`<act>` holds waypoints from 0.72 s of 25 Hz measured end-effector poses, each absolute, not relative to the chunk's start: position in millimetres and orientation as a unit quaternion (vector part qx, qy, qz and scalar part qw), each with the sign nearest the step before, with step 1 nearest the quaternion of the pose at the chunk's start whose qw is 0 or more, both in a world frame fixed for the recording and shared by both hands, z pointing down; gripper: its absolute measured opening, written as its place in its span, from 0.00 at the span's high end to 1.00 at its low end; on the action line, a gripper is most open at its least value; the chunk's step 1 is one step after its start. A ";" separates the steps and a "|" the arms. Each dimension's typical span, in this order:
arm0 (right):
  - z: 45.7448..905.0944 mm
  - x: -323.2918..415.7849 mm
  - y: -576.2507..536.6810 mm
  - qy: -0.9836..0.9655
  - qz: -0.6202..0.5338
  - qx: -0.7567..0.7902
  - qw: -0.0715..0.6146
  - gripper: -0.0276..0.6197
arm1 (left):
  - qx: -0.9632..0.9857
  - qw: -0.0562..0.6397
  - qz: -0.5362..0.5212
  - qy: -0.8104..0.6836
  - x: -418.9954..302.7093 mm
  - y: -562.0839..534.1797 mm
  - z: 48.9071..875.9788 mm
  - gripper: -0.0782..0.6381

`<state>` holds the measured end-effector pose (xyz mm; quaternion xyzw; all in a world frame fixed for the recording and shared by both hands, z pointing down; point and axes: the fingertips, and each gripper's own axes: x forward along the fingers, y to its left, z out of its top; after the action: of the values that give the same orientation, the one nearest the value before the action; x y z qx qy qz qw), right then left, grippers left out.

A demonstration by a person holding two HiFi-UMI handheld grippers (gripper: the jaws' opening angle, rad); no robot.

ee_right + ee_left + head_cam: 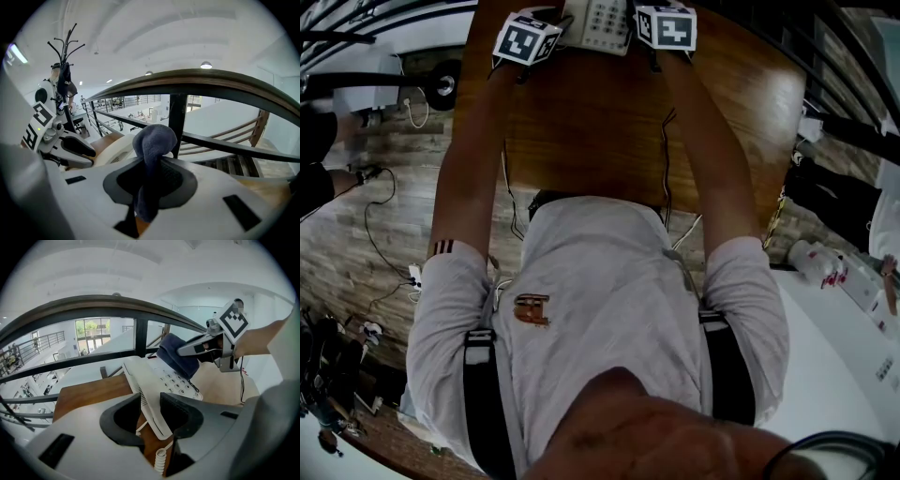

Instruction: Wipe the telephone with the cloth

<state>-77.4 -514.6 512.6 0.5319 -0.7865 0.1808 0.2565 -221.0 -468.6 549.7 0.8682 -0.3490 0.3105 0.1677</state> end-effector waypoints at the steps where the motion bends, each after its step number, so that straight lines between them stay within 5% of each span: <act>1: 508.9 -80.4 -510.9 -0.791 0.183 0.529 0.248 0.84 | 0.868 0.169 0.309 -0.350 -221.1 -468.9 549.5 0.70; 9: 489.8 -148.1 -481.5 -0.832 0.207 0.476 0.199 0.84 | 0.869 0.169 0.307 -0.350 -219.1 -467.1 547.4 0.70; 18: 518.9 -181.0 -481.1 -0.830 0.223 0.455 0.234 0.84 | 0.867 0.172 0.303 -0.355 -219.3 -468.1 546.4 0.70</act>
<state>-181.0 -481.1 518.9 0.4546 -0.8300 0.2226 0.2343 -219.3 -468.1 546.4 0.8672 -0.3555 0.3032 0.1722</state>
